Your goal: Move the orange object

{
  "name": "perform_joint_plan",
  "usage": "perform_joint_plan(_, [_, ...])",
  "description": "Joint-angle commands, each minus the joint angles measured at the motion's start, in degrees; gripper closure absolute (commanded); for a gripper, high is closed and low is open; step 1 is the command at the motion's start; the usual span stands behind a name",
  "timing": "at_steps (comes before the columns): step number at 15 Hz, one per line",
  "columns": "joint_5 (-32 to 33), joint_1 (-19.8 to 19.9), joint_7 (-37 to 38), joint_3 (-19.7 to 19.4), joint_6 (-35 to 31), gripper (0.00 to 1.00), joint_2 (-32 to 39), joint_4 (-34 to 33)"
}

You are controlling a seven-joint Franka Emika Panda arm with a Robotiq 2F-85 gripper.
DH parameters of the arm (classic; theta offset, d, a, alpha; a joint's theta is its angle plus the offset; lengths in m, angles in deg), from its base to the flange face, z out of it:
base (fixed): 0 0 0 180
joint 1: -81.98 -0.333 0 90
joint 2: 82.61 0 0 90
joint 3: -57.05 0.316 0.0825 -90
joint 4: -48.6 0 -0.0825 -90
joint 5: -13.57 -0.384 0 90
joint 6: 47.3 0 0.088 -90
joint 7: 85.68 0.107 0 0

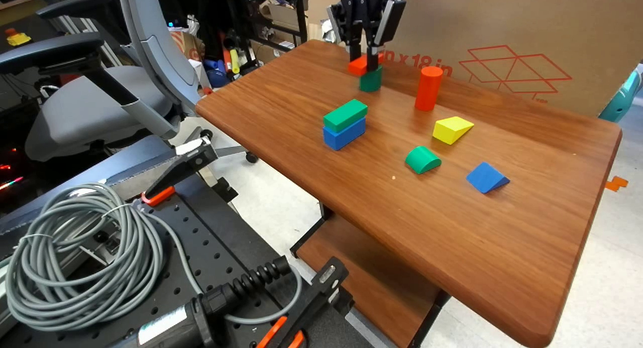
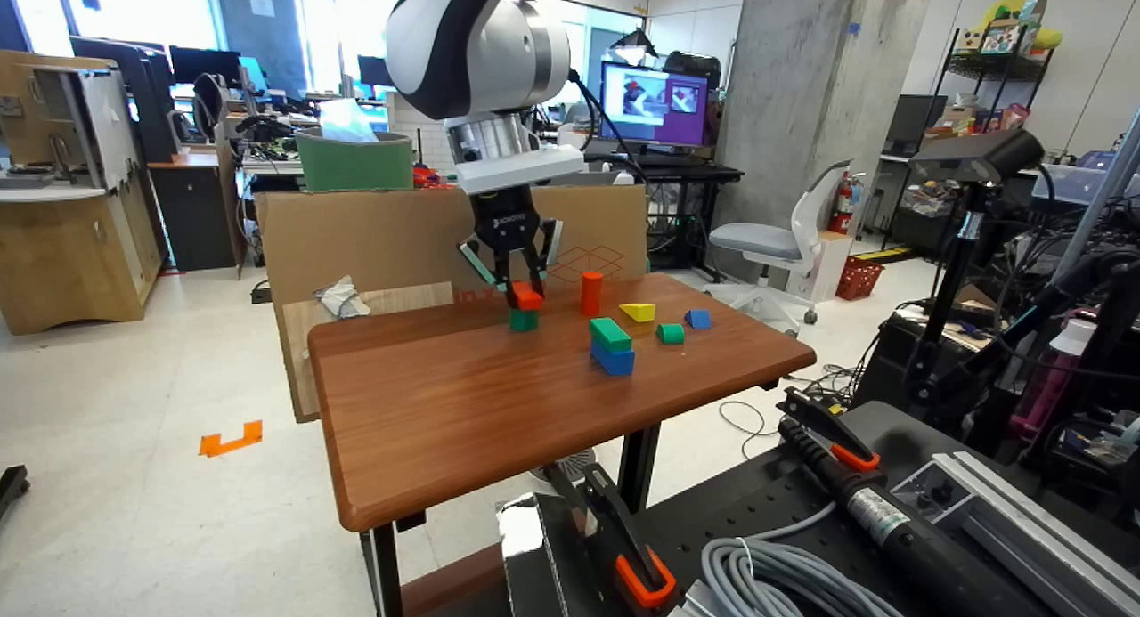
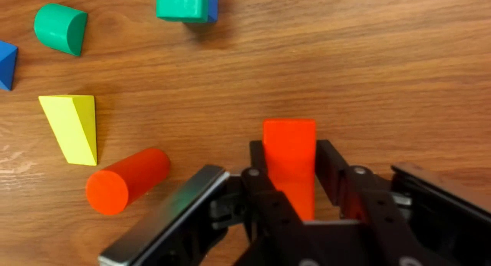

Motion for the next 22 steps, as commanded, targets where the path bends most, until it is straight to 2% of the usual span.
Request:
perform_joint_plan(1, [1.93,-1.61,0.37,-1.25,1.60,0.91,0.80,-1.68])
perform_joint_plan(4, [2.54,-1.83,-0.04,-1.06,1.40,0.91,-0.06,-0.42])
perform_joint_plan(9, [5.09,-3.70,-2.06,-0.10,-0.24,0.91,-4.23,6.15])
perform_joint_plan(17, [11.22,-8.19,-4.10,2.88,-3.29,0.91,-11.66,23.10])
perform_joint_plan(22, [9.70,-8.41,-3.40,5.25,-5.73,0.91,-11.21,26.44])
